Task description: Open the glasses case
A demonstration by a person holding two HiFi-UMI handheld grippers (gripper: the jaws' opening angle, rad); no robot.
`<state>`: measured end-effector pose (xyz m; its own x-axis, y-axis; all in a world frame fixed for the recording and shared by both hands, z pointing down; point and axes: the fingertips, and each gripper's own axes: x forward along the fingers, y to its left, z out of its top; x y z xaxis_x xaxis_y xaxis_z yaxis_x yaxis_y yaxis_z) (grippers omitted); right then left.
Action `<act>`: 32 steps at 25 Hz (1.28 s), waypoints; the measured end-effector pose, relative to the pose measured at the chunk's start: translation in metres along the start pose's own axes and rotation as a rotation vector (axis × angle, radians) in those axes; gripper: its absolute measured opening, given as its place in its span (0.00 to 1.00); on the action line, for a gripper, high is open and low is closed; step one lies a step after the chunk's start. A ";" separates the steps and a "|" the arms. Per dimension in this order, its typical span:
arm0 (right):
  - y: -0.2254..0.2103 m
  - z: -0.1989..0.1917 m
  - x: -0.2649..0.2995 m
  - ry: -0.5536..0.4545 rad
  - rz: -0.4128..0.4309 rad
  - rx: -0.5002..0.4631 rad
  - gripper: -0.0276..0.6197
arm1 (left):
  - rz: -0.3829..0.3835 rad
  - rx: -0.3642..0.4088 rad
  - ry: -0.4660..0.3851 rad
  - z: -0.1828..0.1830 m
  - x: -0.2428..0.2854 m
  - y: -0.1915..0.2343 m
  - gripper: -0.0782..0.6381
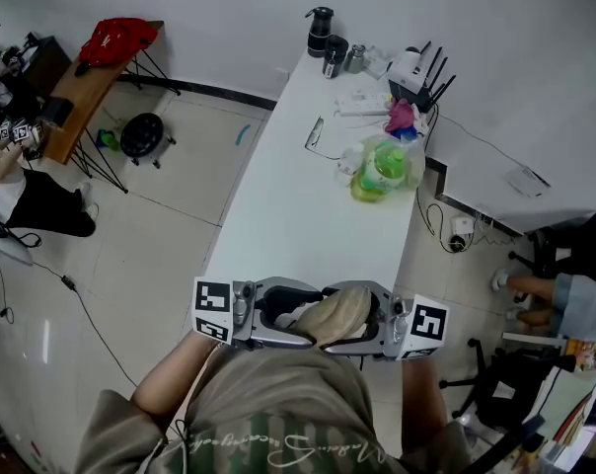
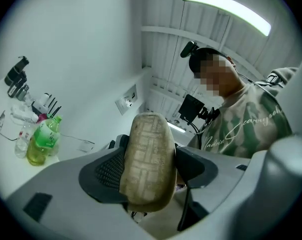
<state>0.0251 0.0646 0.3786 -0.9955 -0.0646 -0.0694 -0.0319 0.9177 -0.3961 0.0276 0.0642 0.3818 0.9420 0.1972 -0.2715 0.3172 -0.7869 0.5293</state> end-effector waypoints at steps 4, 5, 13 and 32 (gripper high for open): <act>0.001 -0.002 0.002 0.020 0.019 -0.020 0.61 | -0.007 -0.054 0.045 -0.007 0.001 0.002 0.57; 0.001 -0.003 0.003 0.023 0.030 -0.013 0.61 | -0.010 -0.066 0.054 -0.009 0.001 0.002 0.58; -0.026 -0.027 -0.005 -0.042 0.069 0.276 0.61 | -0.011 -0.251 0.110 -0.034 0.000 0.024 0.58; -0.057 -0.036 -0.028 -0.078 -0.219 0.376 0.61 | 0.094 -0.260 0.014 -0.048 -0.012 0.045 0.59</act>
<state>0.0516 0.0281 0.4359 -0.9586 -0.2845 -0.0094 -0.1929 0.6736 -0.7134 0.0358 0.0548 0.4470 0.9695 0.1398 -0.2012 0.2440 -0.6259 0.7407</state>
